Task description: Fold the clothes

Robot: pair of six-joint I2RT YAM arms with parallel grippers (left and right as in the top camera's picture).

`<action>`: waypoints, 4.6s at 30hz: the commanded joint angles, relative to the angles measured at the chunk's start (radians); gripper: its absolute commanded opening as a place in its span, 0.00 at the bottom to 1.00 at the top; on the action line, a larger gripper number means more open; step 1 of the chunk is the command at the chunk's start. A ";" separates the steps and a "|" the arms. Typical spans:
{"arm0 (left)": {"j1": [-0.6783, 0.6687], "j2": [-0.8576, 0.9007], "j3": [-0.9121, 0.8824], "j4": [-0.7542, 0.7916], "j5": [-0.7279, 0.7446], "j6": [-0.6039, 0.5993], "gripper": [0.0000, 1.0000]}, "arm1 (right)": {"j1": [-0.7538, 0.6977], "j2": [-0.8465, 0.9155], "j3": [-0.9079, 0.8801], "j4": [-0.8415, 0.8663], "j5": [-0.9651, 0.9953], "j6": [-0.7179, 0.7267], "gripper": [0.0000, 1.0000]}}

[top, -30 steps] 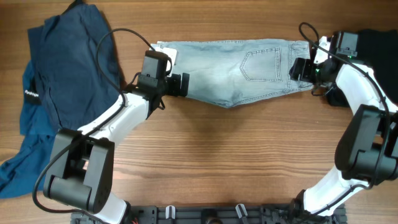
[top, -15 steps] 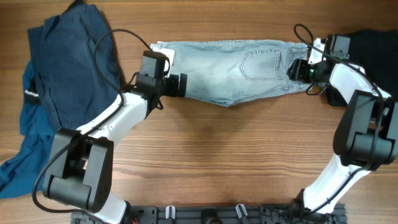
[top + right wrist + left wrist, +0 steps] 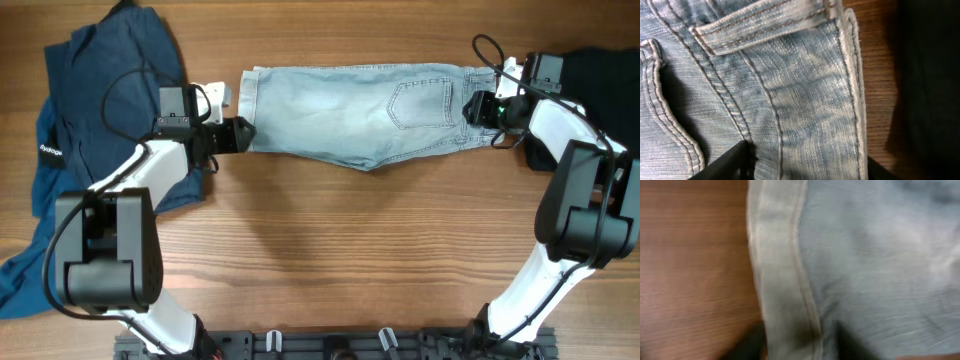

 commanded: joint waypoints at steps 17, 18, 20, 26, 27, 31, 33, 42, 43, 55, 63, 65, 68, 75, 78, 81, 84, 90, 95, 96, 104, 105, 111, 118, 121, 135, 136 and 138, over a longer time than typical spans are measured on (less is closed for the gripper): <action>0.037 -0.016 0.013 0.148 0.231 -0.107 0.21 | -0.002 0.100 -0.027 -0.012 -0.001 0.011 0.50; 0.037 -0.020 0.013 0.148 0.234 -0.107 0.29 | -0.002 0.100 -0.027 -0.012 -0.001 0.011 0.50; 0.036 -0.027 0.013 0.156 0.234 -0.107 0.42 | -0.002 0.100 -0.027 -0.009 -0.001 0.011 0.50; 0.026 0.000 0.013 0.222 0.199 -0.106 0.32 | -0.002 0.100 -0.027 -0.005 -0.001 0.031 0.20; 0.018 0.014 0.013 0.221 0.199 -0.106 0.28 | -0.002 0.100 -0.027 -0.003 -0.002 0.039 0.15; -0.010 0.080 0.013 0.222 0.199 -0.099 0.13 | -0.002 0.100 -0.027 -0.002 -0.014 0.057 0.07; -0.018 0.106 0.013 0.221 0.200 -0.100 0.04 | -0.002 0.100 -0.027 -0.008 -0.016 0.057 0.04; -0.055 0.159 0.013 0.179 0.157 -0.100 0.04 | -0.002 0.082 -0.013 -0.041 -0.134 0.080 0.04; -0.055 0.159 0.013 0.167 0.158 -0.100 0.04 | -0.001 0.060 -0.003 -0.049 -0.183 0.079 0.04; -0.056 0.159 0.012 0.134 0.158 -0.100 0.04 | 0.177 -0.315 0.000 -0.063 -0.270 0.127 0.04; -0.066 0.159 0.012 0.135 0.158 -0.104 0.04 | 0.336 -0.328 0.000 0.004 -0.277 0.190 0.04; -0.076 0.159 0.012 0.135 0.158 -0.104 0.04 | 0.356 -0.328 0.000 0.011 -0.269 0.187 0.04; -0.074 0.146 0.014 0.138 0.183 -0.134 0.04 | 0.351 -0.333 0.000 0.009 -0.270 0.188 0.04; -0.095 0.044 0.017 0.131 0.224 -0.191 0.04 | 0.209 -0.458 0.002 -0.089 -0.269 0.176 0.04; -0.159 0.045 0.022 0.132 0.157 -0.205 0.04 | 0.131 -0.490 0.002 -0.135 -0.270 0.142 0.04; -0.225 0.045 0.026 0.153 0.105 -0.206 0.04 | 0.074 -0.492 0.002 -0.177 -0.269 0.104 0.04; -0.247 0.044 0.034 0.169 0.105 -0.236 0.04 | 0.027 -0.492 0.002 -0.203 -0.270 0.064 0.04; -0.216 0.009 0.045 0.165 0.105 -0.257 0.04 | -0.021 -0.492 0.002 -0.235 -0.337 -0.001 0.04; -0.126 -0.079 0.045 0.127 0.111 -0.257 0.04 | 0.099 -0.491 0.002 -0.233 -0.311 -0.026 0.04; -0.101 -0.094 0.045 0.104 0.113 -0.257 0.04 | 0.139 -0.491 0.002 -0.227 -0.280 -0.024 0.04; -0.011 -0.109 0.044 0.029 0.113 -0.225 0.04 | 0.395 -0.413 0.002 -0.127 -0.189 0.032 0.04; -0.007 -0.109 0.044 0.029 0.112 -0.206 0.04 | 0.423 -0.388 0.002 -0.106 -0.190 0.034 0.04; 0.011 -0.109 0.044 0.018 0.112 -0.200 0.04 | 0.565 -0.211 0.002 0.111 -0.189 0.139 0.04; 0.011 -0.109 0.044 0.006 0.110 -0.200 0.04 | 0.664 -0.114 0.002 0.335 -0.224 0.240 0.08; 0.011 -0.109 0.044 0.005 0.095 -0.200 0.04 | 0.703 -0.115 0.002 0.393 -0.296 0.241 0.50; 0.049 -0.119 0.045 0.021 0.090 -0.200 0.04 | 0.757 -0.220 0.002 0.507 -0.532 0.291 0.99; 0.061 -0.127 0.045 0.022 0.090 -0.200 0.04 | 0.752 -0.248 0.002 0.499 -0.531 0.291 0.99; 0.082 -0.152 0.045 0.021 0.092 -0.200 0.04 | 0.735 -0.294 0.002 0.479 -0.518 0.289 0.99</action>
